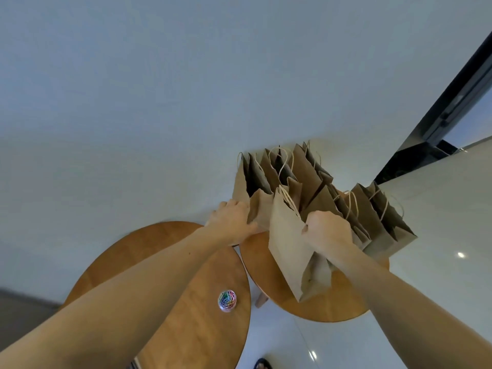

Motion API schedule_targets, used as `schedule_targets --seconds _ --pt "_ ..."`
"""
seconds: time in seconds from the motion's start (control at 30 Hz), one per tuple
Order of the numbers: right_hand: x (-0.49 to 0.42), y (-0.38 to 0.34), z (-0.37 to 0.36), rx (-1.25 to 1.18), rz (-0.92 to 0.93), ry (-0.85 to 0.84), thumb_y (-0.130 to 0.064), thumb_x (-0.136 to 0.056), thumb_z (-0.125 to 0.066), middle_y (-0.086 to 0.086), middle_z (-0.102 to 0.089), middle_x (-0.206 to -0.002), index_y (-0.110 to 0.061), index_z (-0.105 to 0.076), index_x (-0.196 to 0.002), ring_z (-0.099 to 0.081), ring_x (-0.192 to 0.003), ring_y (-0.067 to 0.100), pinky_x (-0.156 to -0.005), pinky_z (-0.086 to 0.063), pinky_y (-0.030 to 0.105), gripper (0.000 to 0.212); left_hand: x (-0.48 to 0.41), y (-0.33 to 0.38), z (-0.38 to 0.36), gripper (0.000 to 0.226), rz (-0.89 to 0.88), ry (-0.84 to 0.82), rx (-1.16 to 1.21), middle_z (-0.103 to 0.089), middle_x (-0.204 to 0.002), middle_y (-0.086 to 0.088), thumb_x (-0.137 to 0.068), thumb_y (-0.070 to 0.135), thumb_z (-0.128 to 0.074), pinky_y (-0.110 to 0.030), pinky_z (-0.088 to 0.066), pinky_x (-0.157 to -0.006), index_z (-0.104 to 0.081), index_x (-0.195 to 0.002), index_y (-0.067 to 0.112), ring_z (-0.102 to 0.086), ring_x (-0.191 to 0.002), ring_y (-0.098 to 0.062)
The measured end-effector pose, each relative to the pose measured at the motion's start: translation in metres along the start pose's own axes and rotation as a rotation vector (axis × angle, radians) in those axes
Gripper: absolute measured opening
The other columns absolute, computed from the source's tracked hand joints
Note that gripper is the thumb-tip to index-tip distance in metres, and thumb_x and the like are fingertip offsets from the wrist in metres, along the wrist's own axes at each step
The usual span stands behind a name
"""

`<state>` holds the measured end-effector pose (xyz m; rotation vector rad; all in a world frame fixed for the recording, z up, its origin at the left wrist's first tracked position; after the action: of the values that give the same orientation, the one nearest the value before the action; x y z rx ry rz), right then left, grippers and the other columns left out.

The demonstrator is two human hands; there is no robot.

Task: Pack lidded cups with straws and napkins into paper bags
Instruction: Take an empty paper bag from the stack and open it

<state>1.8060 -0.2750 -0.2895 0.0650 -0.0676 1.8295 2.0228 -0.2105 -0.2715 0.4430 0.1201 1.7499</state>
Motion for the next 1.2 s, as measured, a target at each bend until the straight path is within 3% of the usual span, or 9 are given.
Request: schedule_targets --seconds 0.1,0.27,0.43,0.63,0.7,0.83,0.93,1.07,1.2 --pt "0.012 -0.041 0.022 -0.006 0.067 0.034 -0.035 -0.093 -0.058 -0.013 -0.046 -0.06 -0.033 -0.051 -0.071 -0.049 -0.053 0.008 -0.046 -0.029 0.017 0.023 0.015 -0.026 0.015 0.059 0.021 0.017 0.014 -0.046 -0.143 -0.006 -0.09 0.047 -0.056 -0.042 -0.043 -0.099 -0.044 -0.141 0.019 -0.043 -0.128 -0.027" --pt "0.043 -0.131 0.047 -0.02 0.2 0.068 -0.027 -0.093 -0.054 -0.007 -0.056 -0.062 -0.025 -0.065 -0.076 -0.056 -0.056 0.013 -0.056 -0.053 0.029 0.021 0.059 -0.095 0.04 0.066 0.083 0.014 0.052 -0.039 -0.149 -0.002 -0.09 0.05 -0.053 -0.045 -0.039 -0.104 -0.036 -0.148 0.023 -0.037 -0.135 -0.027" --pt "0.071 -0.225 0.034 -0.059 0.297 0.004 -0.024 -0.094 -0.05 -0.002 -0.056 -0.063 -0.019 -0.058 -0.07 -0.053 -0.055 0.016 -0.047 -0.037 0.026 0.026 0.109 -0.172 0.053 0.063 0.203 0.02 0.064 -0.044 -0.144 -0.005 -0.09 0.05 -0.053 -0.045 -0.041 -0.101 -0.041 -0.144 0.021 -0.041 -0.13 -0.028" --pt "0.092 -0.3 -0.019 -0.085 0.425 -0.094 -0.017 -0.099 -0.044 0.0 -0.058 -0.084 -0.013 -0.06 -0.089 -0.062 -0.084 0.021 -0.065 -0.039 0.024 0.019 0.158 -0.236 0.039 0.059 0.289 -0.061 0.103 -0.054 -0.129 -0.009 -0.085 0.045 -0.054 -0.045 -0.05 -0.094 -0.048 -0.138 0.019 -0.052 -0.115 -0.029" --pt "0.101 -0.312 -0.037 -0.11 0.46 -0.142 -0.016 -0.099 -0.045 -0.006 -0.053 -0.075 -0.018 -0.055 -0.082 -0.059 -0.076 0.017 -0.06 -0.039 0.023 0.019 0.167 -0.249 0.027 0.058 0.33 -0.079 0.119 -0.053 -0.129 -0.008 -0.085 0.046 -0.054 -0.044 -0.049 -0.093 -0.048 -0.135 0.017 -0.05 -0.116 -0.029" --pt "0.111 -0.323 -0.069 -0.219 0.442 -0.395 -0.03 -0.094 -0.049 -0.004 -0.057 -0.06 -0.017 -0.052 -0.071 -0.064 -0.059 0.018 -0.046 -0.039 0.026 0.027 0.179 -0.265 -0.005 0.053 0.41 -0.154 0.13 -0.054 -0.122 -0.011 -0.087 0.047 -0.051 -0.044 -0.048 -0.091 -0.051 -0.126 0.012 -0.052 -0.11 -0.03" --pt "0.103 -0.322 -0.079 -0.272 0.393 -0.599 -0.059 -0.085 -0.053 -0.003 -0.06 -0.048 -0.014 -0.056 -0.07 -0.06 -0.042 0.014 -0.045 -0.044 0.026 0.047 0.181 -0.274 -0.028 0.052 0.433 -0.218 0.196 -0.059 -0.11 -0.009 -0.086 0.054 -0.051 -0.043 -0.053 -0.085 -0.056 -0.117 0.012 -0.058 -0.101 -0.027" --pt "0.079 -0.317 -0.083 -0.21 0.513 -0.586 -0.083 -0.075 -0.048 -0.008 -0.039 -0.038 -0.022 -0.039 -0.053 -0.037 -0.035 0.01 -0.042 -0.025 0.027 0.066 0.172 -0.267 -0.042 0.069 0.453 -0.248 0.236 -0.055 -0.09 0.005 -0.068 0.07 -0.055 -0.03 -0.045 -0.061 -0.051 -0.116 0.021 -0.054 -0.079 -0.012" --pt "0.066 -0.314 -0.087 -0.254 0.541 -0.576 -0.073 -0.085 -0.049 -0.008 -0.051 -0.049 -0.026 -0.048 -0.062 -0.047 -0.042 0.007 -0.043 -0.029 0.023 0.052 0.154 -0.253 -0.051 0.061 0.536 -0.249 0.363 -0.063 -0.082 0.004 -0.065 0.075 -0.058 -0.033 -0.058 -0.072 -0.061 -0.098 0.024 -0.063 -0.078 -0.013"
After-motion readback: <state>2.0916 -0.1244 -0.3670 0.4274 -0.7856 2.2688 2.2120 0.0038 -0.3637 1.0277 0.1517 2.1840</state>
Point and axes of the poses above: each hand's wrist, its own x-axis away from the middle knuckle, its own z-axis out of the back of the hand, y = z × x, the point moved 2 cm from there along -x, towards the middle knuckle
